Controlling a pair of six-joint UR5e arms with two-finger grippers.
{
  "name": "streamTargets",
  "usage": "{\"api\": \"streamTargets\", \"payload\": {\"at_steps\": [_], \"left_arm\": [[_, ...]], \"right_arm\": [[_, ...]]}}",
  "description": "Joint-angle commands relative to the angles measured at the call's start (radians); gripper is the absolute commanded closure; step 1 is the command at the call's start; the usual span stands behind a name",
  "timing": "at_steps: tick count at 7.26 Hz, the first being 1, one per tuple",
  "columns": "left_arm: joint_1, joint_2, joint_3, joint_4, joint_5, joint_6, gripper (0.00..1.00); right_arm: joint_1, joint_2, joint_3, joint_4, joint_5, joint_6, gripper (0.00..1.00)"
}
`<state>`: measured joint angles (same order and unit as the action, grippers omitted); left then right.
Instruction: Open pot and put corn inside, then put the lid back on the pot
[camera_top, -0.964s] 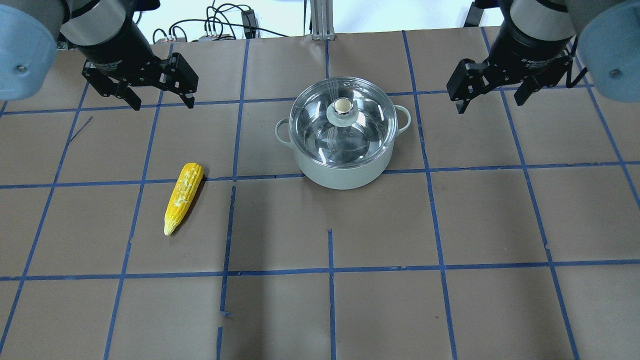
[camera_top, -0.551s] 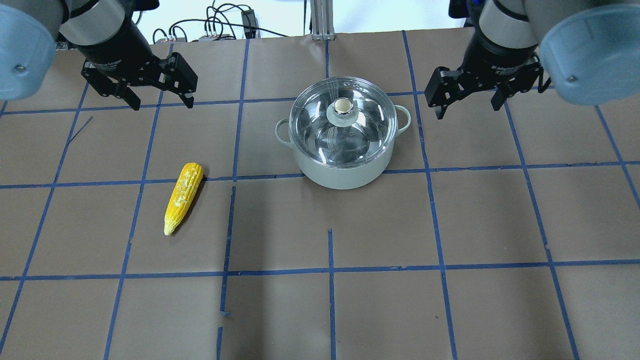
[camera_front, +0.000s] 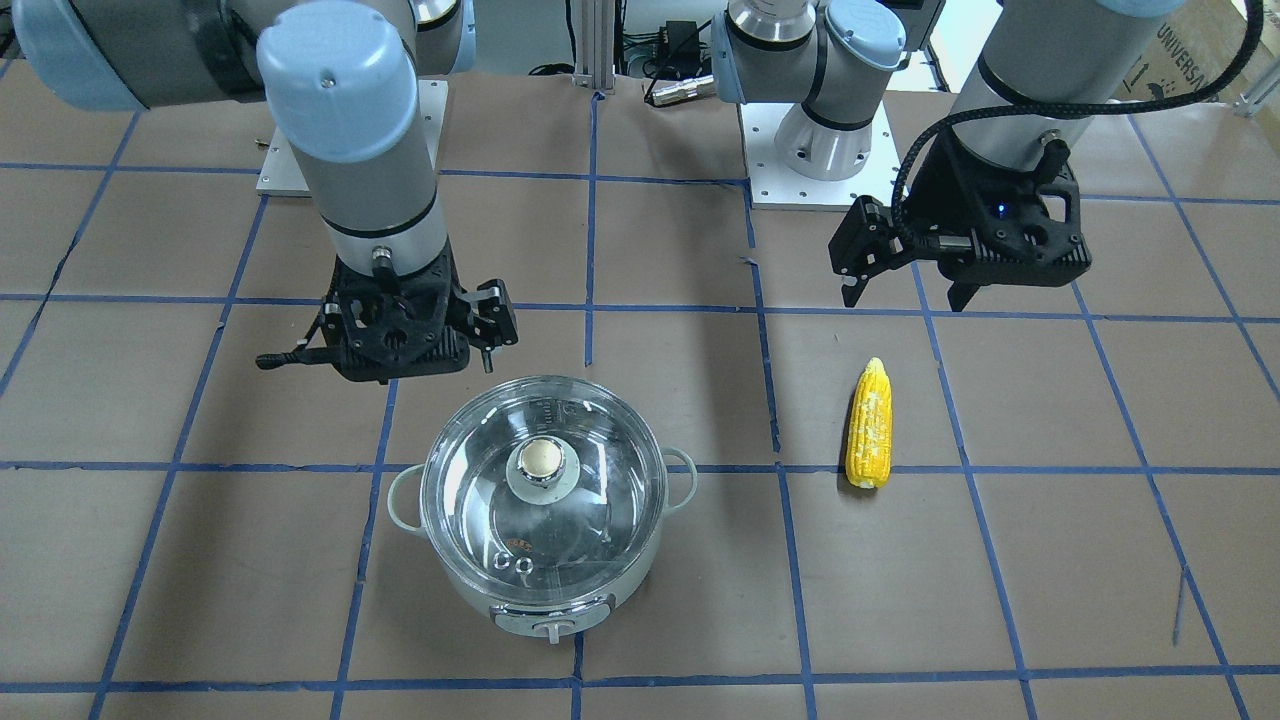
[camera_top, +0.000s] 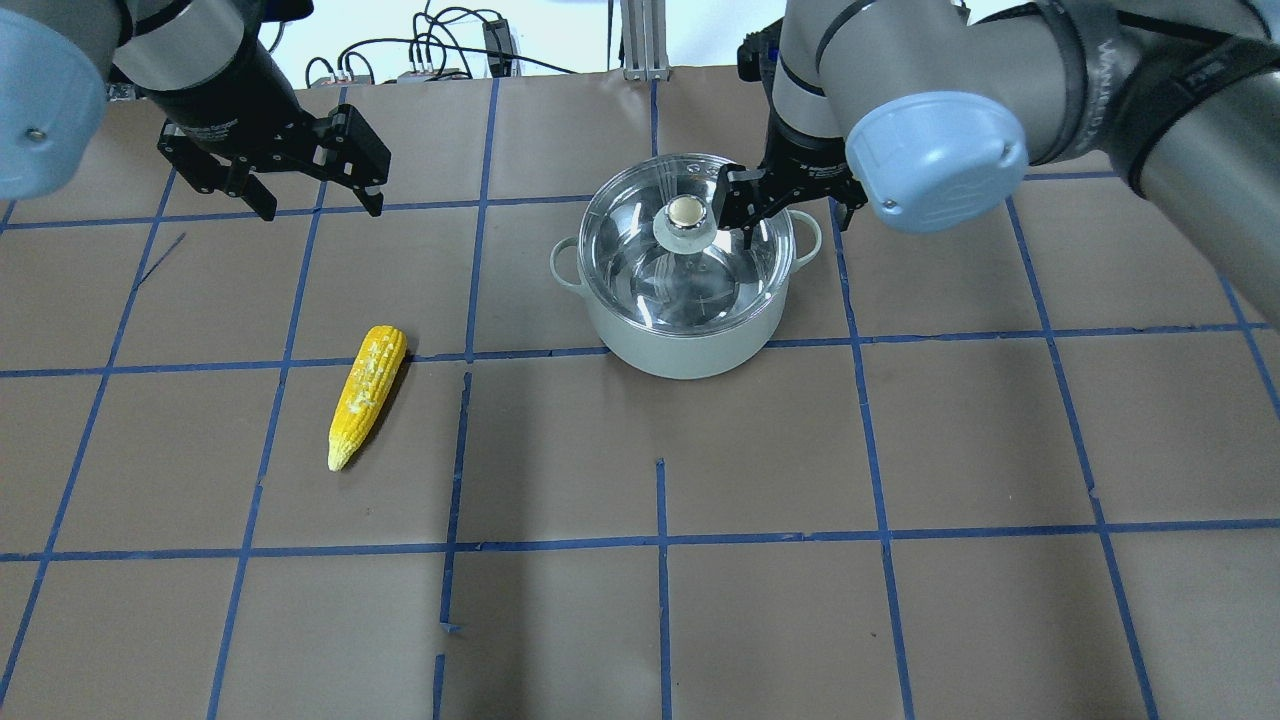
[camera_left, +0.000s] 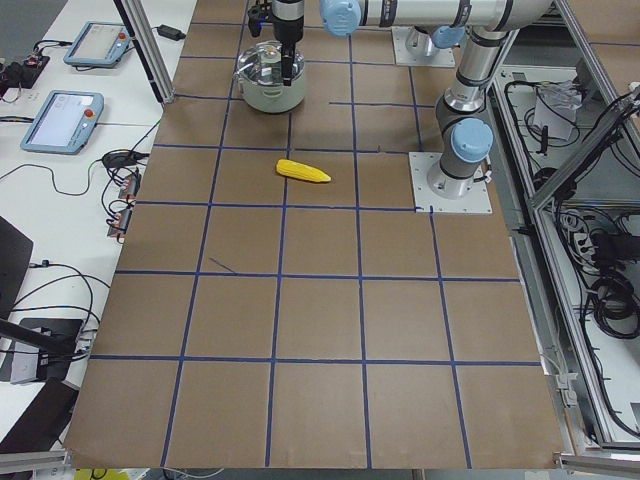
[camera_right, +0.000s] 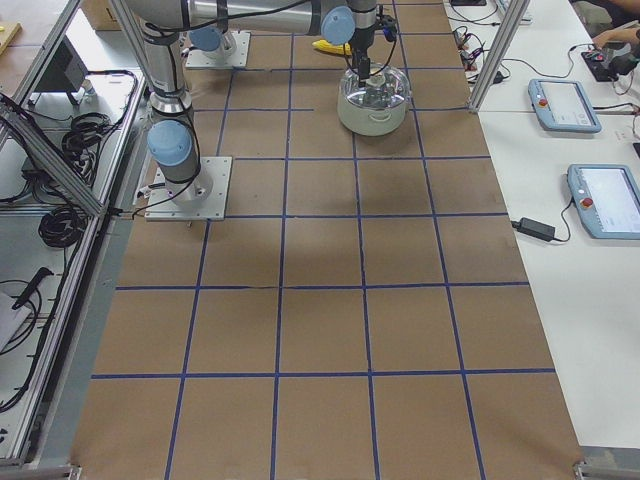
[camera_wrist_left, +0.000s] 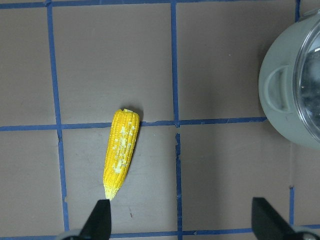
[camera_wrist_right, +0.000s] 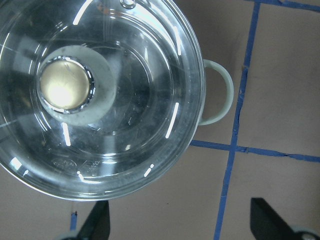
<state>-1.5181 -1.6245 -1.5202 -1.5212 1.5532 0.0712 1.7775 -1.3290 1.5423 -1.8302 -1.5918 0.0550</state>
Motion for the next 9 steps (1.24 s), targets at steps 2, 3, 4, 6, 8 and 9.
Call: {"api": "streamTargets", "payload": {"at_steps": [2, 3, 4, 6, 8, 9], "left_arm": [[0.006, -0.002, -0.003, 0.001, 0.001, 0.019, 0.0], [0.006, -0.006, -0.006, 0.004, -0.001, 0.019, 0.0], [0.007, -0.009, -0.009, 0.004, 0.001, 0.021, 0.0], [0.039, -0.008, -0.009, 0.004, -0.005, 0.036, 0.0], [0.042, -0.008, -0.009, 0.004, -0.002, 0.048, 0.0], [0.044, -0.008, -0.009, 0.004, 0.004, 0.05, 0.0]], "right_arm": [[0.058, 0.129, -0.067, -0.076, -0.003, 0.072, 0.0], [0.075, 0.14, -0.076, -0.08, 0.007, 0.1, 0.0], [0.085, 0.148, -0.094, -0.08, 0.01, 0.105, 0.0], [0.097, 0.183, -0.122, -0.08, 0.009, 0.105, 0.0], [0.097, 0.217, -0.158, -0.081, 0.006, 0.105, 0.0], [0.097, 0.235, -0.189, -0.081, 0.004, 0.105, 0.0]]}}
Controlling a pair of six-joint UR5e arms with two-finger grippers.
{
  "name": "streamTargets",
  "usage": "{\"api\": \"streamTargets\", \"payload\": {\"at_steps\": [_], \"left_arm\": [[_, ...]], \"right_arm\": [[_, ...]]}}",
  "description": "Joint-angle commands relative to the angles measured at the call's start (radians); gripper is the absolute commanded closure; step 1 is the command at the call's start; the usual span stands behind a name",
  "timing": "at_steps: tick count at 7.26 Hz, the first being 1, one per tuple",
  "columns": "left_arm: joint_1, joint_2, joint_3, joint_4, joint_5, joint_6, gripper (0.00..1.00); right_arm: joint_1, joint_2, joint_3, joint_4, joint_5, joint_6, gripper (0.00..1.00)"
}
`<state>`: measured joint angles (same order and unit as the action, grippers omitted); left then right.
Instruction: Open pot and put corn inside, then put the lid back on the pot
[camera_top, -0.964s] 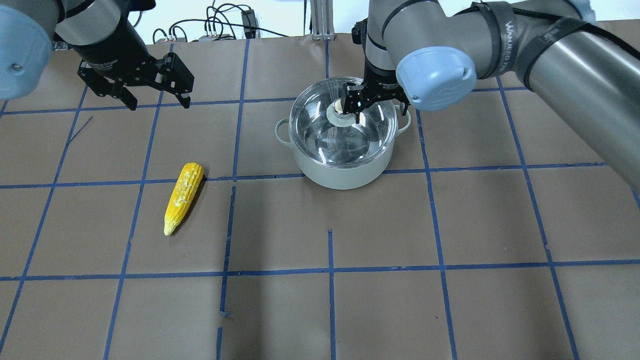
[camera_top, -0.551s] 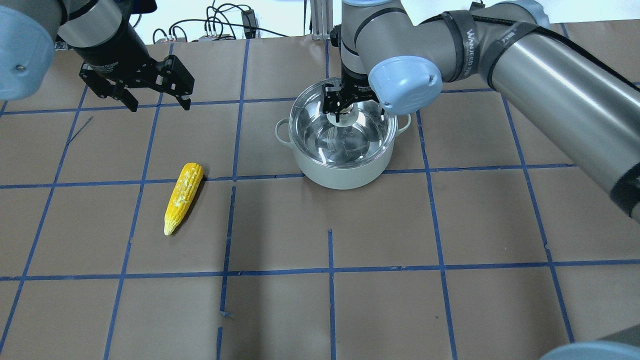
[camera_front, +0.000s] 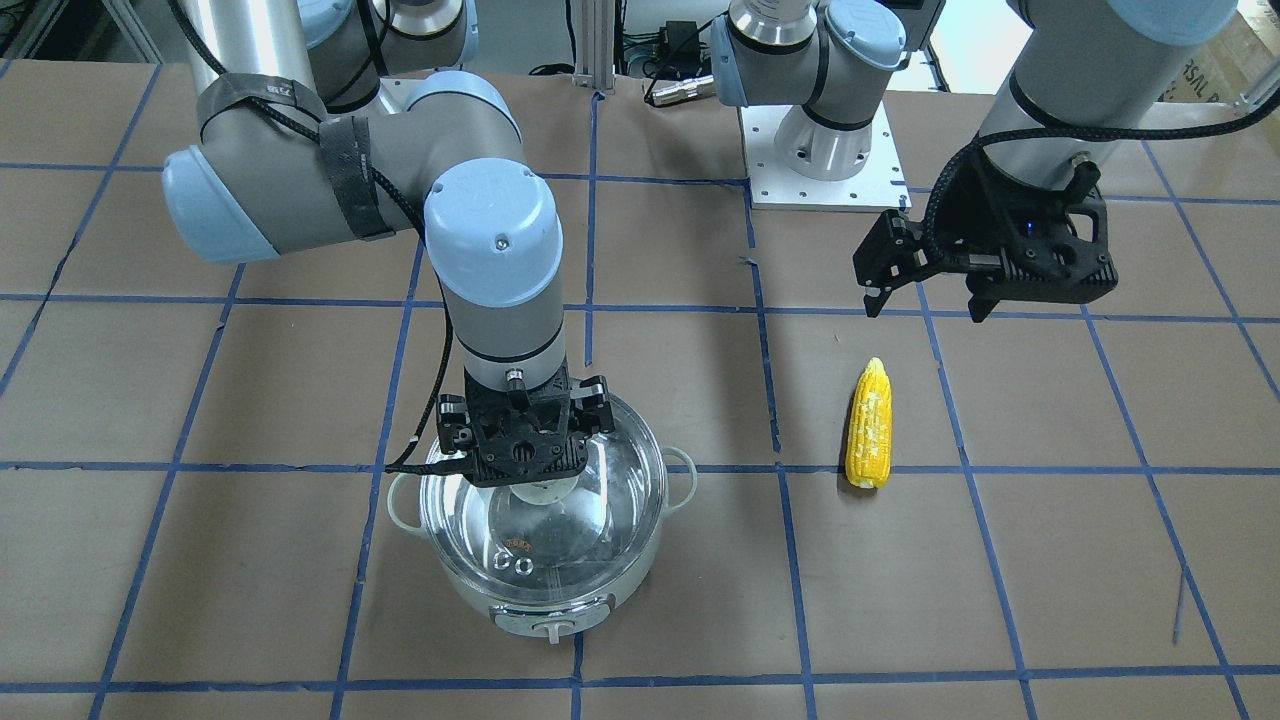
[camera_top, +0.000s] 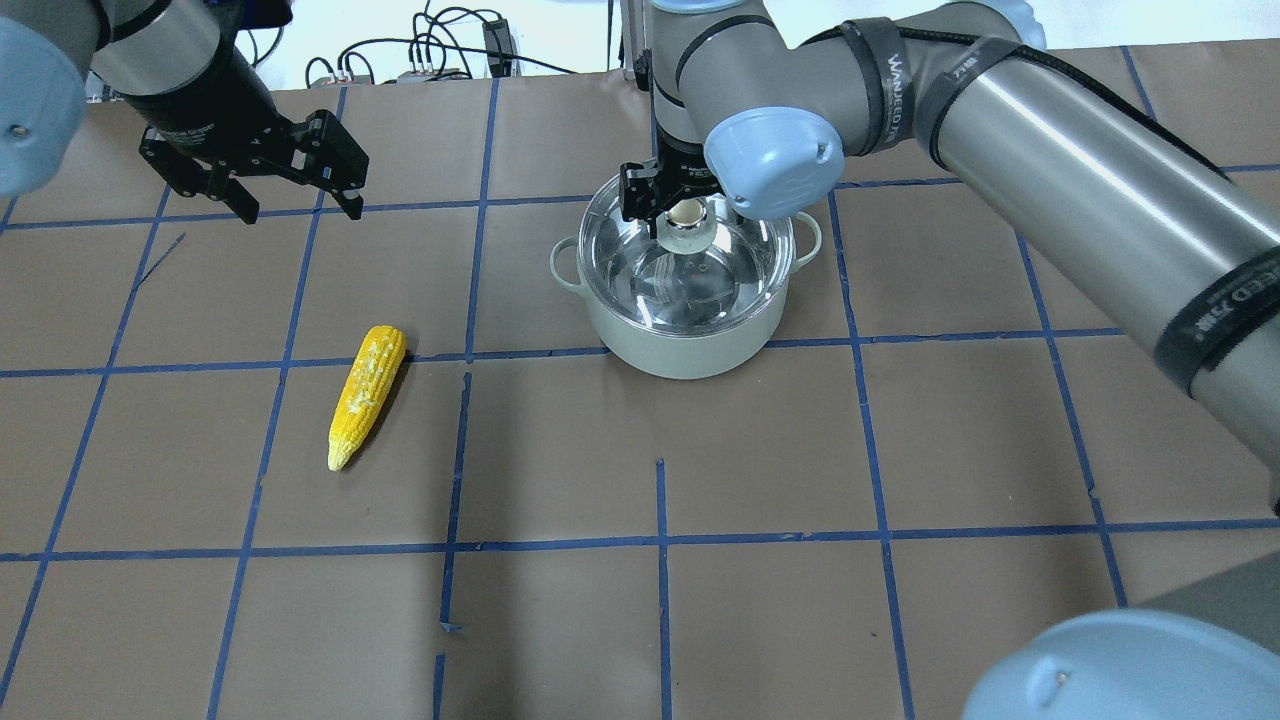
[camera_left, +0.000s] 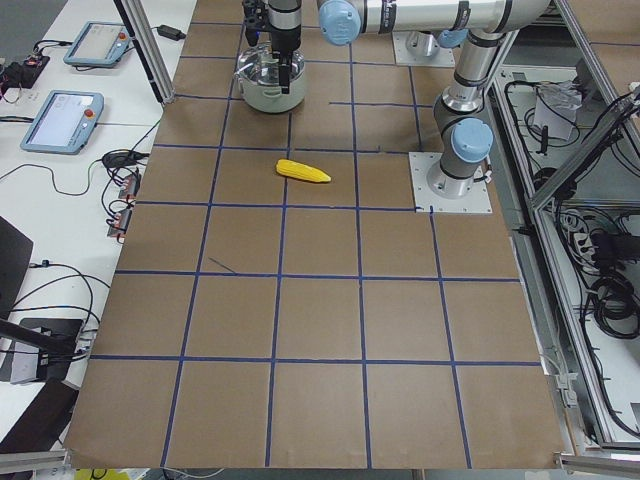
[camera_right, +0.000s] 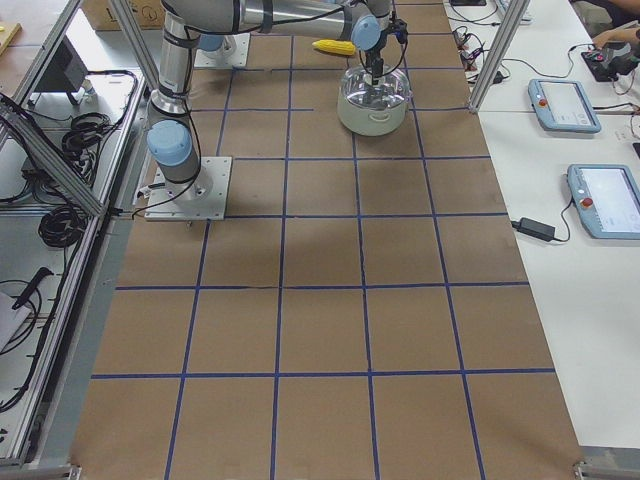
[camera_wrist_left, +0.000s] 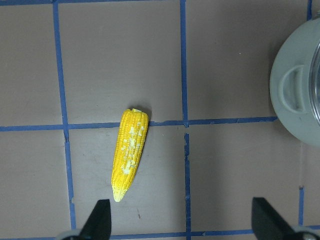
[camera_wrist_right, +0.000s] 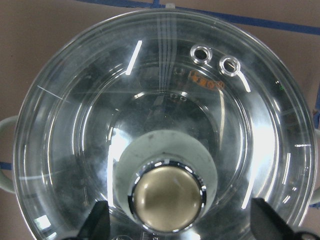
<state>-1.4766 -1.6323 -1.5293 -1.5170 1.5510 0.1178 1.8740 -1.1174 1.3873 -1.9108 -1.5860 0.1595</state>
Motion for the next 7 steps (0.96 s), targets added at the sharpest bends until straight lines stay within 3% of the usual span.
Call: {"api": "streamTargets", "payload": {"at_steps": [1, 7], "left_arm": [[0.006, 0.0, 0.0, -0.009, 0.009, 0.003, 0.0], [0.019, 0.002, 0.0, -0.005, 0.009, 0.003, 0.0]], "right_arm": [[0.002, 0.034, -0.046, 0.001, -0.003, 0.0, 0.0], [0.014, 0.027, -0.028, 0.004, -0.003, -0.012, 0.02]]}}
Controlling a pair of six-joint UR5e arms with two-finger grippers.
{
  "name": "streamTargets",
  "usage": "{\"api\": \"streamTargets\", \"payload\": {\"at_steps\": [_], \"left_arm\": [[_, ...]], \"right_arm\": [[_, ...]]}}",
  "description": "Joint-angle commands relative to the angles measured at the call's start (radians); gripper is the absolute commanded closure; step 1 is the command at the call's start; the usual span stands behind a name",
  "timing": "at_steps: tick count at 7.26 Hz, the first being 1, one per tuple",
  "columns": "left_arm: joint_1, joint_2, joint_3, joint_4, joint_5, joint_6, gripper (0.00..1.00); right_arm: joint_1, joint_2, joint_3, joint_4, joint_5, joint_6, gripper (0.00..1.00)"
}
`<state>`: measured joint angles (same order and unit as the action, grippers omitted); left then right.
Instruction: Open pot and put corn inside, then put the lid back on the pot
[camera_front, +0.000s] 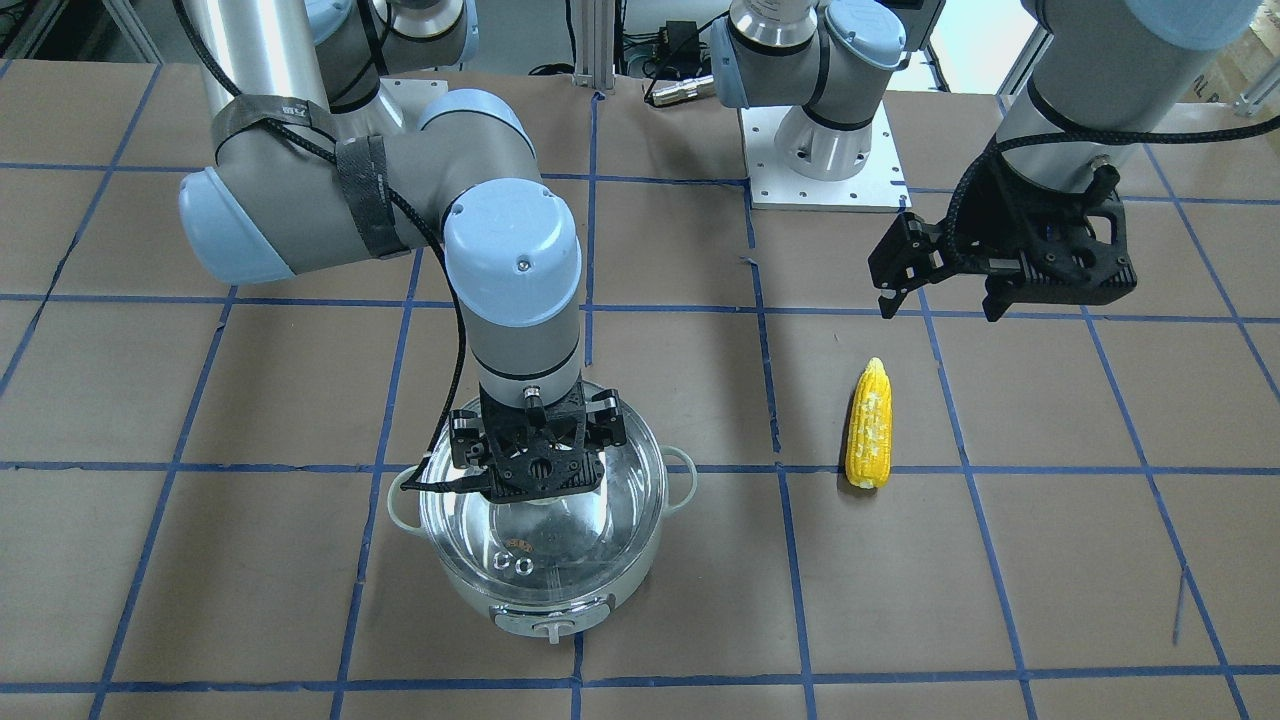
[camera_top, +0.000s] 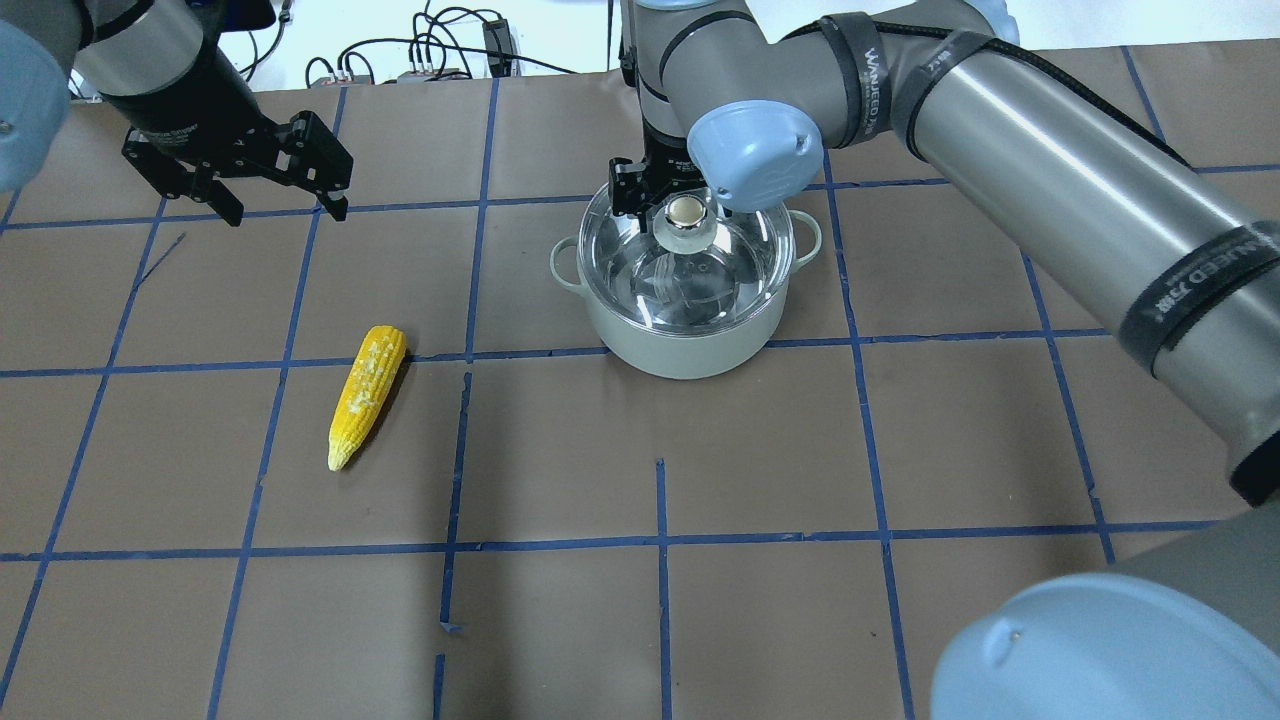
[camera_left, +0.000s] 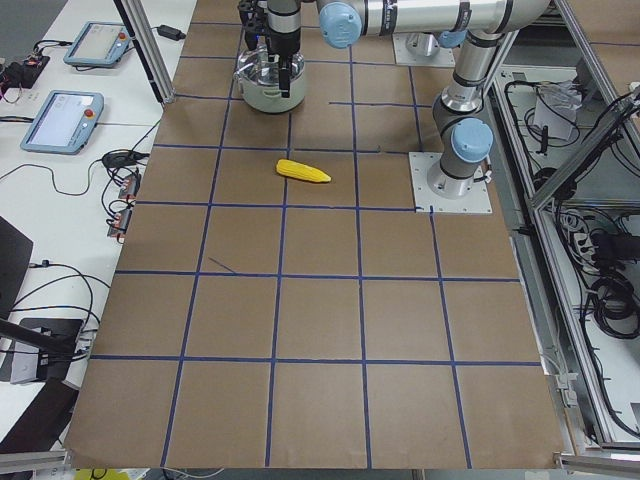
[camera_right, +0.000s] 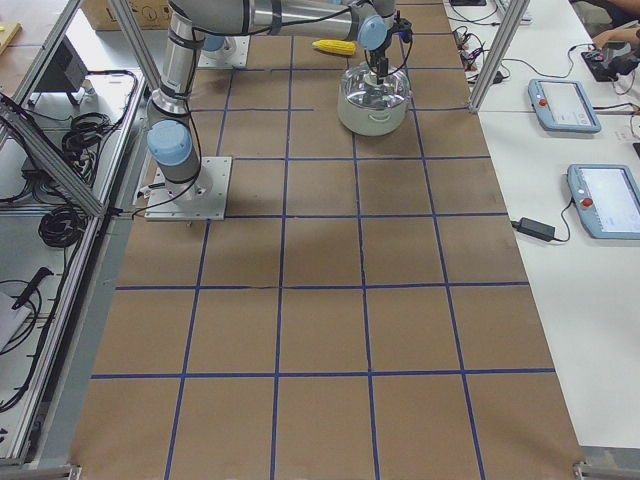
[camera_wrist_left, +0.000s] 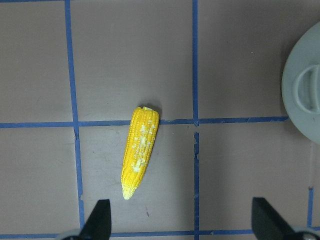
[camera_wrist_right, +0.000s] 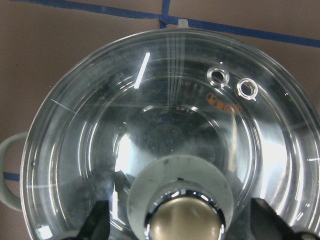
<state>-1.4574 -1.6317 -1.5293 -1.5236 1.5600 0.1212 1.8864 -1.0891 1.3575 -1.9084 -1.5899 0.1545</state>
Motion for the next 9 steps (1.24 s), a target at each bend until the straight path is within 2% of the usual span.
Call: {"api": "streamTargets", "payload": {"at_steps": [1, 3, 4, 5, 9], "left_arm": [[0.0, 0.001, 0.0, 0.0, 0.0, 0.0, 0.0], [0.0, 0.001, 0.0, 0.0, -0.001, 0.0, 0.0], [0.0, 0.001, 0.0, 0.0, -0.001, 0.0, 0.0], [0.0, 0.001, 0.003, 0.0, -0.001, 0.0, 0.0], [0.0, -0.004, 0.014, -0.001, -0.001, 0.0, 0.0]], "right_arm": [[0.0, 0.0, 0.003, 0.005, 0.001, -0.015, 0.06], [-0.004, 0.003, 0.002, 0.009, 0.004, -0.016, 0.39], [-0.004, 0.003, 0.002, 0.011, 0.007, -0.016, 0.61], [-0.004, 0.001, 0.0, 0.009, 0.008, -0.015, 0.69], [-0.007, -0.008, -0.009, 0.014, 0.005, -0.018, 0.76]]}}
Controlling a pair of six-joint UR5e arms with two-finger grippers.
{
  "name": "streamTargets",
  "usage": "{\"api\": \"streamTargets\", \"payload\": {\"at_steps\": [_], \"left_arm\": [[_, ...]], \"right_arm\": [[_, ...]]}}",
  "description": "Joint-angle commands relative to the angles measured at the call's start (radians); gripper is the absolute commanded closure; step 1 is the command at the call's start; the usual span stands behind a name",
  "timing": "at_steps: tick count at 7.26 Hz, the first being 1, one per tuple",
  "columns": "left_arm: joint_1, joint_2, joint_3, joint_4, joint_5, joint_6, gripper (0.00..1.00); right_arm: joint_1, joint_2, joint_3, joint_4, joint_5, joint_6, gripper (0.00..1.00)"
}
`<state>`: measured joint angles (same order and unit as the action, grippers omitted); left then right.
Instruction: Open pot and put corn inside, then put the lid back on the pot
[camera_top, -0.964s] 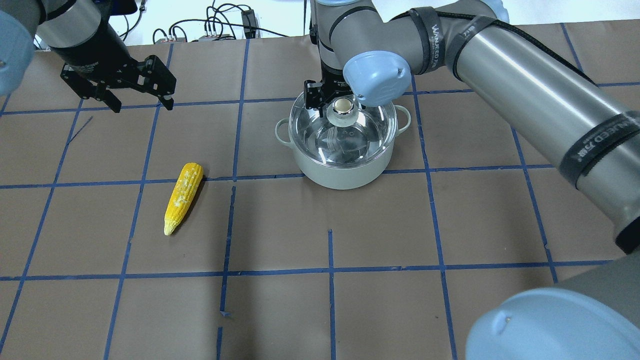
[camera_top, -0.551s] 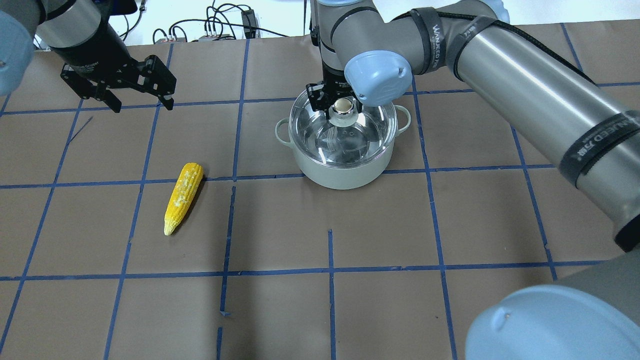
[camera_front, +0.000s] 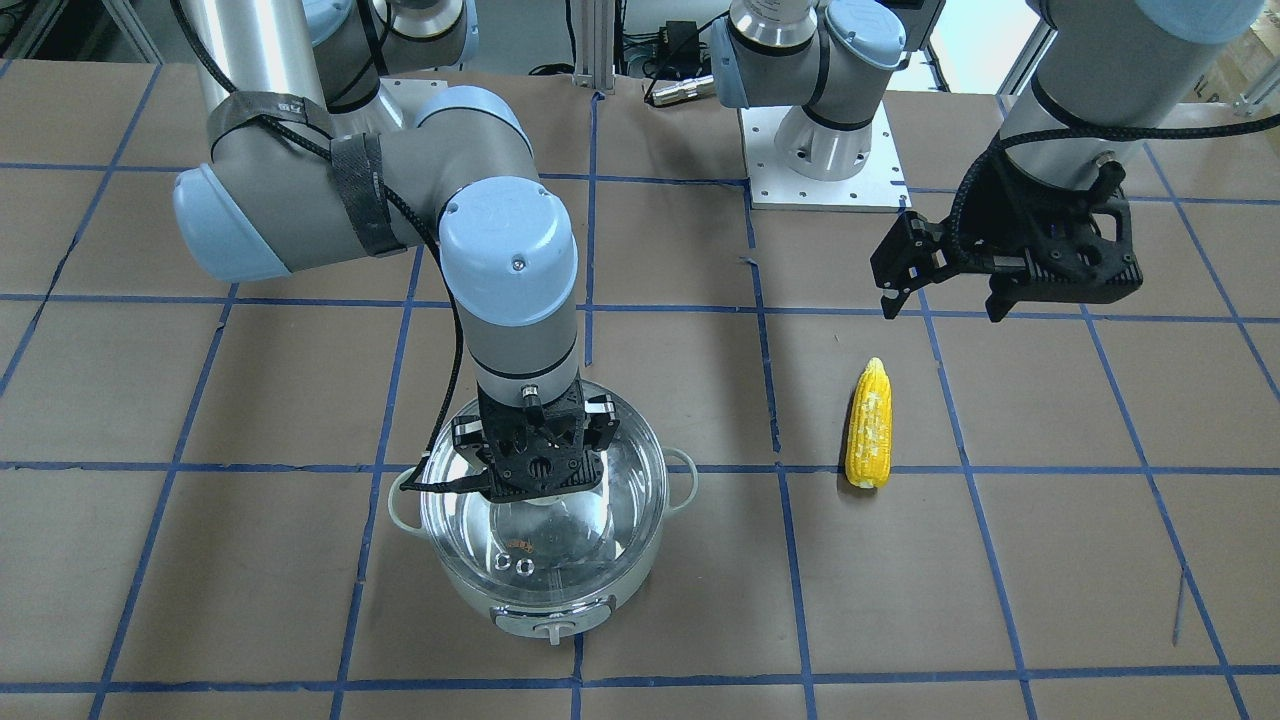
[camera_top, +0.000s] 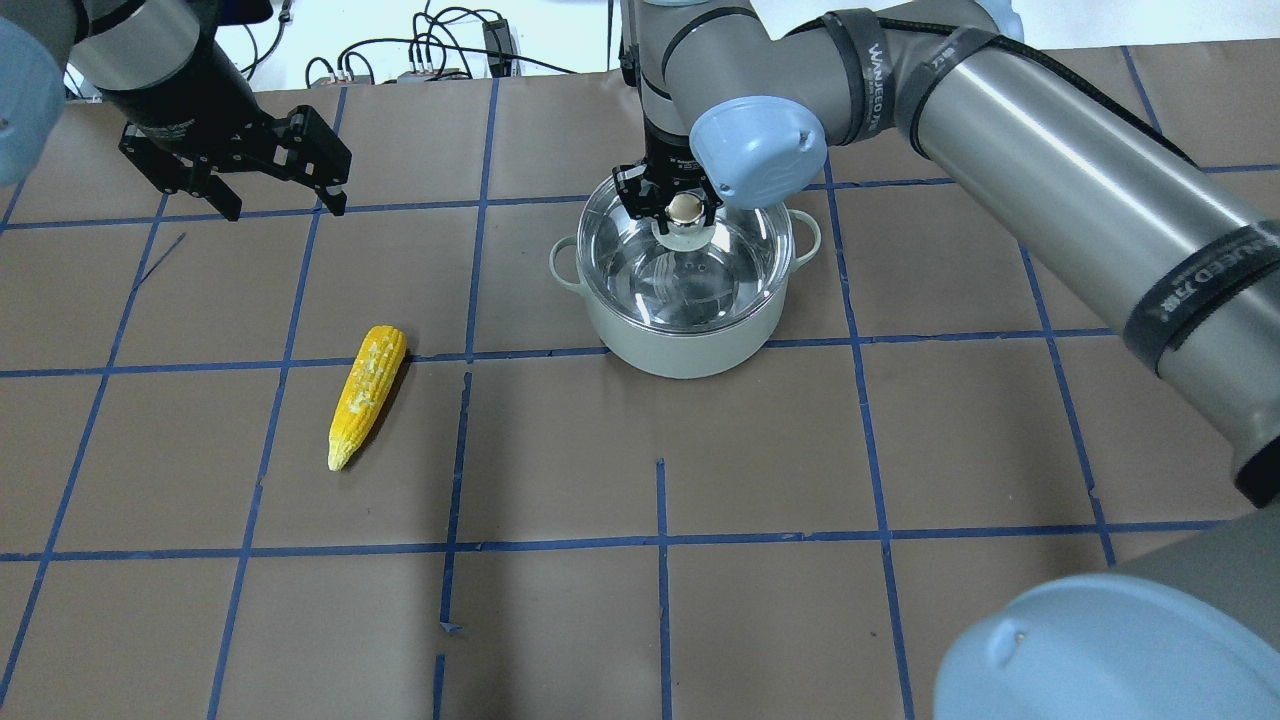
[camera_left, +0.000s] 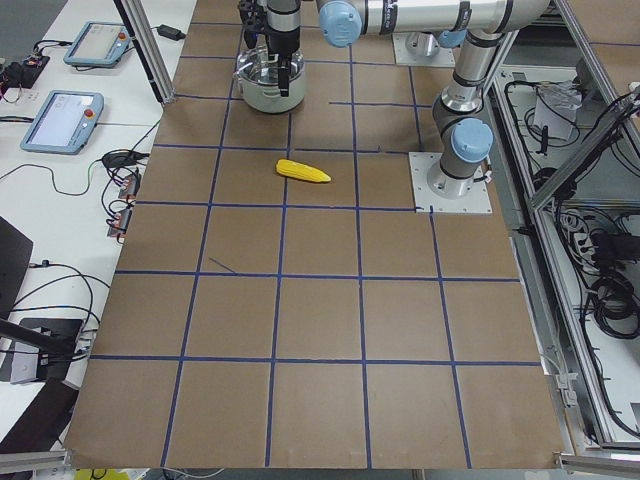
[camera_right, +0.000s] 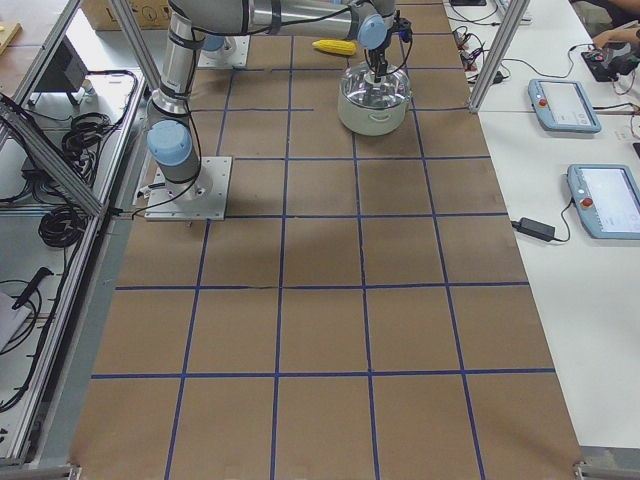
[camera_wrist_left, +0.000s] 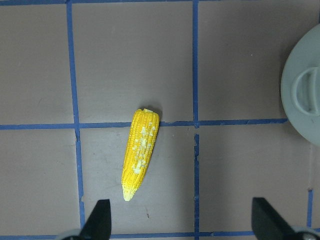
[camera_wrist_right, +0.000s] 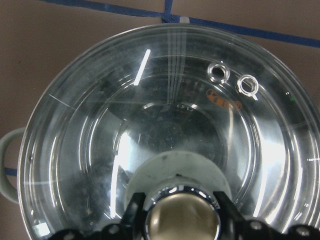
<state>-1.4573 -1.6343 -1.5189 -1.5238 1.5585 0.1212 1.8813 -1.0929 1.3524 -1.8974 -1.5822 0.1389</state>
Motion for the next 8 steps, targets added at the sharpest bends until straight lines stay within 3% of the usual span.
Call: {"api": "streamTargets", "payload": {"at_steps": [1, 4, 6, 8], "left_arm": [[0.0, 0.001, 0.003, 0.001, 0.002, 0.0, 0.0], [0.041, -0.001, -0.004, 0.01, 0.018, 0.102, 0.0], [0.144, -0.015, -0.015, 0.011, 0.008, 0.381, 0.0], [0.155, -0.053, -0.014, 0.01, 0.017, 0.442, 0.0]], "right_arm": [[-0.016, -0.031, -0.007, 0.014, -0.005, -0.028, 0.75], [-0.155, -0.142, -0.022, 0.156, -0.009, -0.1, 0.74], [-0.244, -0.208, -0.032, 0.221, -0.007, -0.11, 0.74], [-0.286, -0.246, -0.027, 0.337, -0.015, -0.111, 0.75]]}}
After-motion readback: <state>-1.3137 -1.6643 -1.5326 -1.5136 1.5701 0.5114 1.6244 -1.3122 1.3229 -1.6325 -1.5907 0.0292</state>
